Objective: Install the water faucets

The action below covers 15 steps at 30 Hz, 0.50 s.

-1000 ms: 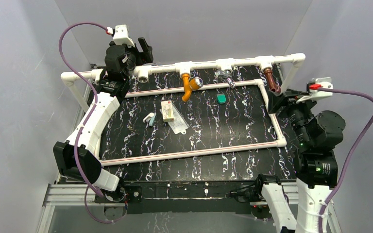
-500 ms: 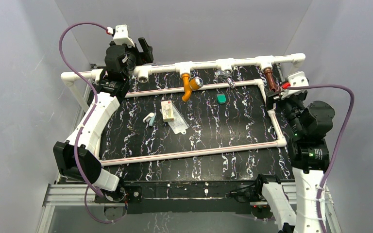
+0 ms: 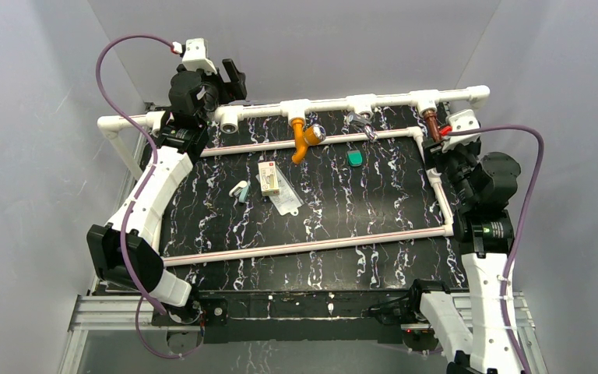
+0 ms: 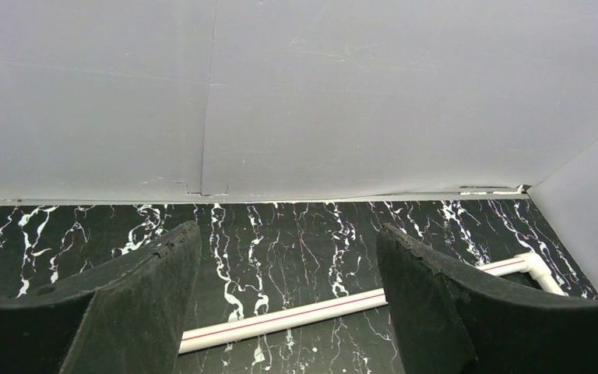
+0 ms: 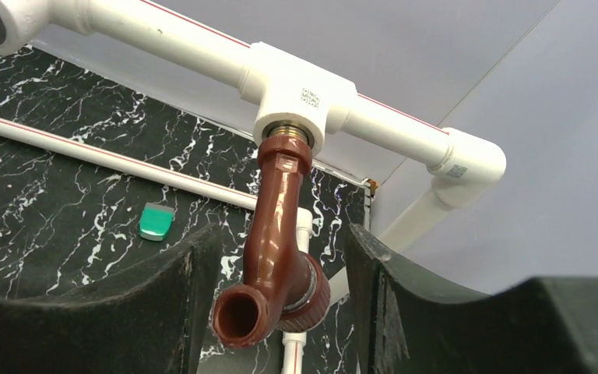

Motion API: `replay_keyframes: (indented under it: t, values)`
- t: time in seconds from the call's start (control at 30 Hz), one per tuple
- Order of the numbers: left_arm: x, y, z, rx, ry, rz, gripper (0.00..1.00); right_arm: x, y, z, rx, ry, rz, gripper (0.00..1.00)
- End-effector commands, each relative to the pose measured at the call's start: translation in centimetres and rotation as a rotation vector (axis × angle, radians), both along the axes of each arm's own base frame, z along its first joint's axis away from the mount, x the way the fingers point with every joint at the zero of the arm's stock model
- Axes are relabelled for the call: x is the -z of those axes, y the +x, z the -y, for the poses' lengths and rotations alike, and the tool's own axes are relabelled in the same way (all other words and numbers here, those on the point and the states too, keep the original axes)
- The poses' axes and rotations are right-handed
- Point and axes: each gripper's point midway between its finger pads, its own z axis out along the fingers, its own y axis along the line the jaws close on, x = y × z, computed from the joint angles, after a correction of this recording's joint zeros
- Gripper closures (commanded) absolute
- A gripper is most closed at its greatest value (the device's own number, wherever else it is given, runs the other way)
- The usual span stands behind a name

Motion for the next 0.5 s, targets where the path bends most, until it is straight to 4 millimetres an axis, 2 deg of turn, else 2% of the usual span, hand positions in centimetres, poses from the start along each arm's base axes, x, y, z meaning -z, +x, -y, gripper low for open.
replay_keyframes:
  t: [0.0, 0.2, 0.47]
  values:
    - [18.2, -2.2, -0.8, 0.001, 0.143, -0.513, 0.21, -1.9, 0.6, 0.3, 0.025, 0.016, 0.077, 0.37]
    - [18.1, -2.1, -0.8, 0.000, 0.143, -0.513, 0.21, -1.7, 1.0, 0.3, 0.027, 0.025, 0.067, 0.42]
    - [18.2, -2.2, -0.8, 0.001, 0.146, -0.515, 0.21, -0.1, 1.6, 0.5, 0.036, 0.043, 0.031, 0.42]
